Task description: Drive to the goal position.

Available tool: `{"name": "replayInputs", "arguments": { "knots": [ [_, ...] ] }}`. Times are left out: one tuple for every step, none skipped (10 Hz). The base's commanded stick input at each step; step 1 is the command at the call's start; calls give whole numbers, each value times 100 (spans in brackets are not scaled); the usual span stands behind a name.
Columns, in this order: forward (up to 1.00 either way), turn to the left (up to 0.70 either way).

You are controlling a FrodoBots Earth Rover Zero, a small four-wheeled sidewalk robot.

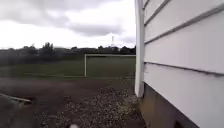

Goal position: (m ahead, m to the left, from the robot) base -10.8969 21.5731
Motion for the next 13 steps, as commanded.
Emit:
{"name": "replayInputs", "arguments": {
  "knots": [
    [21, 0],
    [0, 0],
    [0, 0],
    [0, 49],
    [0, 66],
    [0, 70],
    [0, 70],
    [0, 70],
    [0, 70],
    [0, 70],
    [0, 70],
    [0, 70],
    [0, 70]
  ]
}}
